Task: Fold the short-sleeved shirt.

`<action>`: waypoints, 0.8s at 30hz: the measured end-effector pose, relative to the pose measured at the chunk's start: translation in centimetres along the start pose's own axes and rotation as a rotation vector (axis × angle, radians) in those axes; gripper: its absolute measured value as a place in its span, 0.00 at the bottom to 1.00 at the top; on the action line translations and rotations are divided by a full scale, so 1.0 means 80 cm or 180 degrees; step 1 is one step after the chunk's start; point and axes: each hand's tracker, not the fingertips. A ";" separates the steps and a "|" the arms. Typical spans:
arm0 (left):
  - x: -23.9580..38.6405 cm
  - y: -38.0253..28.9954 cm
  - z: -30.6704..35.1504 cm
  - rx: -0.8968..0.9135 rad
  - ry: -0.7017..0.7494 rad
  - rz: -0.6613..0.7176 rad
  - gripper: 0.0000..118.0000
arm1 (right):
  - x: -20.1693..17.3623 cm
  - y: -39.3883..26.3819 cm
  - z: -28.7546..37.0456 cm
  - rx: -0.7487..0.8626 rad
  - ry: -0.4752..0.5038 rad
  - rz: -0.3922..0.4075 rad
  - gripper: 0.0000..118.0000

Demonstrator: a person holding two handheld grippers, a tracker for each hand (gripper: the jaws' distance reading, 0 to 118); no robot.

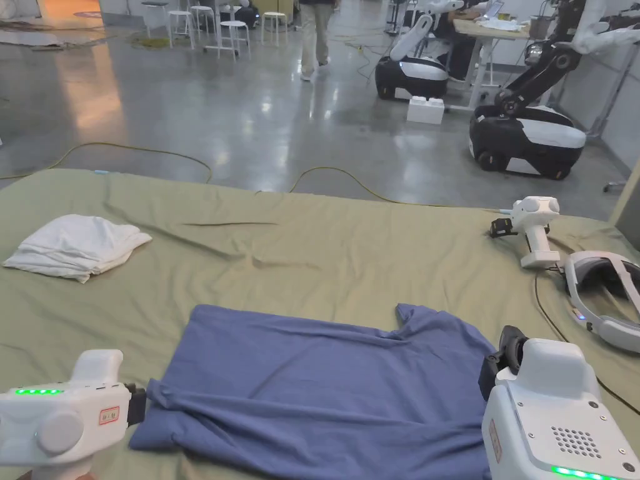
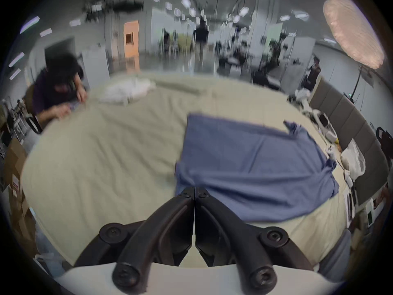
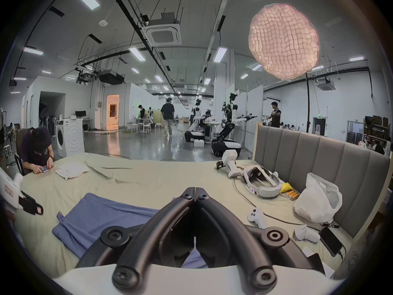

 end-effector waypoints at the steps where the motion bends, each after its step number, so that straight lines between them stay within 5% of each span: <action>1: -0.007 0.002 -0.014 -0.0133 -0.0021 0.0052 0.01 | 0.002 -0.005 -0.001 -0.0037 0.0000 -0.0006 0.00; 3: -0.013 0.009 -0.033 -0.0314 0.0028 0.0168 0.04 | 0.004 -0.012 -0.005 -0.0101 0.0003 -0.0007 0.00; 6: -0.021 0.021 -0.058 -0.0541 -0.0013 0.0305 0.32 | 0.006 -0.022 -0.008 -0.0204 0.0000 0.0025 0.00; 9: -0.019 0.027 -0.080 -0.0851 -0.0115 0.0388 0.51 | 0.010 -0.031 -0.011 -0.0288 -0.0014 0.0056 0.00; 19: 0.030 0.009 -0.095 -0.1037 0.0536 -0.0023 0.49 | 0.026 -0.055 -0.018 -0.0523 -0.0081 0.0004 0.00; 24: 0.033 0.002 -0.097 -0.1000 0.0503 -0.0238 0.24 | 0.036 -0.062 -0.021 -0.0648 -0.0109 -0.0021 0.00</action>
